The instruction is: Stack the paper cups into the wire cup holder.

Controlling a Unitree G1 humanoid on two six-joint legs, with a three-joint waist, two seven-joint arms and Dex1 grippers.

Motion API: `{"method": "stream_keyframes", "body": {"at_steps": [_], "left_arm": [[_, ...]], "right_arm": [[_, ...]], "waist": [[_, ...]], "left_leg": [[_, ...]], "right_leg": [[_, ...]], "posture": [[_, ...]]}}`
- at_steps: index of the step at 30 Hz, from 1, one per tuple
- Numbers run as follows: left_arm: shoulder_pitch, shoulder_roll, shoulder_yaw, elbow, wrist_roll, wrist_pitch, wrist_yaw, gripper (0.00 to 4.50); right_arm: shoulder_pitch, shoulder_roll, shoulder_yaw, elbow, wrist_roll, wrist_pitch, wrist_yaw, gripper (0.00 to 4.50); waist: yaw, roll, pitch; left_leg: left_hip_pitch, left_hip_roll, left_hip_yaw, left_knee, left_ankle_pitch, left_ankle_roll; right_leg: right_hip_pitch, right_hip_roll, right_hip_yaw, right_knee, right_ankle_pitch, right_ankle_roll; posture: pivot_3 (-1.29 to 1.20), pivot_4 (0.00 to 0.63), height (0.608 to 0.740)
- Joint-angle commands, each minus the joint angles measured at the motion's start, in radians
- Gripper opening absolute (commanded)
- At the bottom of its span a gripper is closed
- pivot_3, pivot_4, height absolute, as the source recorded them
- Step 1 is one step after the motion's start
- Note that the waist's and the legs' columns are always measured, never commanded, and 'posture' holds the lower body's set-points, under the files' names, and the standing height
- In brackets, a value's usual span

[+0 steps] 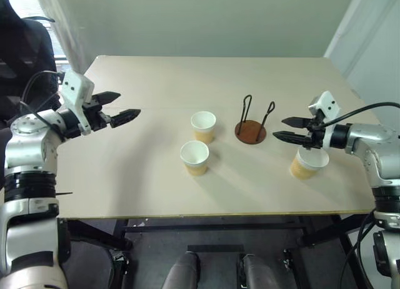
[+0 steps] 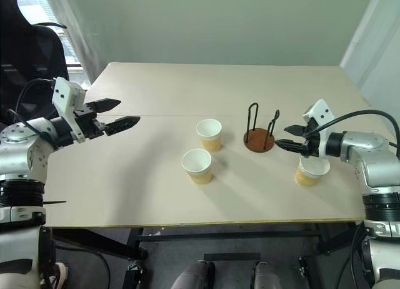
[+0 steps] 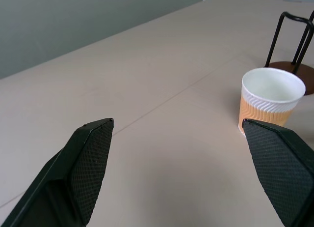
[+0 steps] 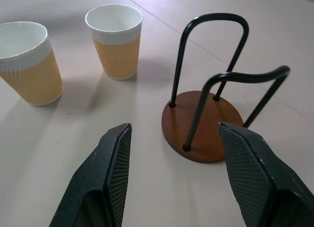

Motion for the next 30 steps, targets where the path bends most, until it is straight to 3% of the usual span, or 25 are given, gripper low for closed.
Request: {"method": "stream_keyframes", "body": {"at_steps": [1, 14, 20, 30], "left_arm": [[-0.047, 0.029, 0.017, 0.006, -0.001, -0.015, -0.031, 4.48], [-0.214, -0.01, -0.056, 0.053, 0.021, -0.022, -0.129, 4.48], [-0.296, -0.082, -0.09, 0.116, 0.017, -0.02, -0.188, 4.48], [-0.292, -0.169, -0.122, 0.077, 0.035, -0.039, -0.21, 4.48]], "right_arm": [[-0.007, -0.017, -0.015, -0.026, 0.006, -0.026, 0.004, 2.81], [0.015, -0.043, -0.036, -0.033, 0.016, -0.024, 0.0, 2.81], [0.059, -0.08, -0.066, -0.088, 0.029, 0.015, -0.018, 2.81], [0.002, -0.068, -0.013, -0.095, 0.027, 0.1, -0.045, 2.81]], "waist": [[0.001, 0.0, 0.0], [0.001, 0.0, 0.0], [0.004, -0.001, 0.0], [-0.002, -0.001, 0.001]], "left_leg": [[0.0, 0.0, 0.0, 0.0, 0.0, 0.0], [0.0, -0.001, 0.001, 0.0, -0.001, 0.0], [-0.001, 0.0, 0.0, 0.0, 0.0, 0.002], [-0.001, -0.001, 0.001, 0.002, 0.001, 0.004]], "right_leg": [[0.0, 0.0, 0.0, 0.0, 0.0, 0.0], [0.0, -0.001, 0.0, -0.001, 0.0, 0.0], [0.0, -0.001, 0.0, -0.001, -0.001, 0.001], [0.0, -0.001, 0.0, 0.0, 0.0, 0.004]], "posture": [[0.0, 0.15, 0.74], [0.0, 0.15, 0.74], [0.0, 0.15, 0.74], [0.0, 0.15, 0.74]]}}
